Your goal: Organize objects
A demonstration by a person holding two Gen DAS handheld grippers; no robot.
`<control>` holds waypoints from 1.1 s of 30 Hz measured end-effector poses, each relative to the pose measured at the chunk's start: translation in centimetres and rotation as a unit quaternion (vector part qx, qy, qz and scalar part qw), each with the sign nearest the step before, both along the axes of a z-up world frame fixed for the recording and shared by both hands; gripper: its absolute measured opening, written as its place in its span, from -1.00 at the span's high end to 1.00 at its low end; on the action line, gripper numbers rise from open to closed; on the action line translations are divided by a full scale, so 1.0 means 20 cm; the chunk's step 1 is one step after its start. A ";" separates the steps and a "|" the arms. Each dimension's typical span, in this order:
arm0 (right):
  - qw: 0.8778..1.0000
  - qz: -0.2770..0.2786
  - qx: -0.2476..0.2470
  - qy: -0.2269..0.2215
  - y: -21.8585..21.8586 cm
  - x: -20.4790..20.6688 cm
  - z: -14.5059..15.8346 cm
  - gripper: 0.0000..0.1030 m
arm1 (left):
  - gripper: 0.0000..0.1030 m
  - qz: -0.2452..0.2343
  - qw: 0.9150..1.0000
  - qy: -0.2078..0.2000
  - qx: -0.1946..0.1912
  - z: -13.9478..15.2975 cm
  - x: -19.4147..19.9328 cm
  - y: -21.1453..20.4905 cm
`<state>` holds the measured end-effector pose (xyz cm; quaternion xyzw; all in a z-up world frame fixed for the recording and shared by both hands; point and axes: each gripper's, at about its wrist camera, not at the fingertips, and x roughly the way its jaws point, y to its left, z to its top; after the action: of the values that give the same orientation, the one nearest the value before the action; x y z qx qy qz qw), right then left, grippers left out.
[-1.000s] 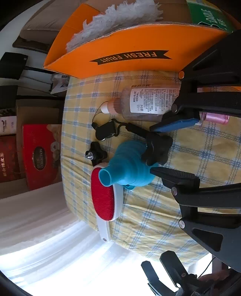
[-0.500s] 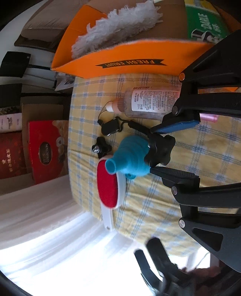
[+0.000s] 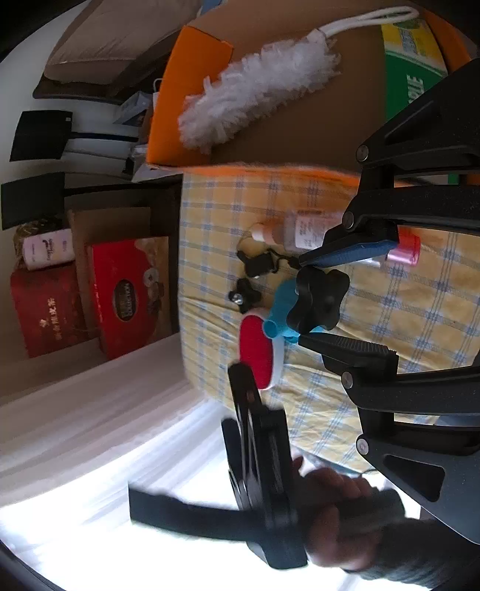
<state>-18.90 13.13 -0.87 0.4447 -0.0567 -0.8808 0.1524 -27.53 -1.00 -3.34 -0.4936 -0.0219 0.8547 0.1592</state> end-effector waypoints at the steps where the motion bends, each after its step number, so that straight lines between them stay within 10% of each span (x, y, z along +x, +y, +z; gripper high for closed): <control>1: 1.000 0.000 -0.002 0.001 0.01 0.00 0.01 0.30 | -0.89 -0.006 1.000 -0.008 0.003 -0.01 -0.03 0.02; 20: 1.000 -0.016 -0.017 0.007 0.19 0.00 0.09 0.30 | -0.20 -0.108 0.986 -0.090 -0.087 -0.31 -0.28 0.32; 27: 1.000 -0.020 -0.019 0.007 0.22 0.00 0.09 0.30 | 0.31 -0.097 0.986 -0.074 -0.109 -0.33 -0.29 0.33; 33: 0.999 -0.032 -0.017 0.007 0.27 0.01 0.09 0.30 | 0.36 -0.056 0.993 -0.070 -0.075 -0.29 -0.31 0.25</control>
<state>-18.72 18.46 0.83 0.4339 -0.0849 -0.8872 0.1317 -33.66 4.07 -9.09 -0.5636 0.0591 0.8067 0.1675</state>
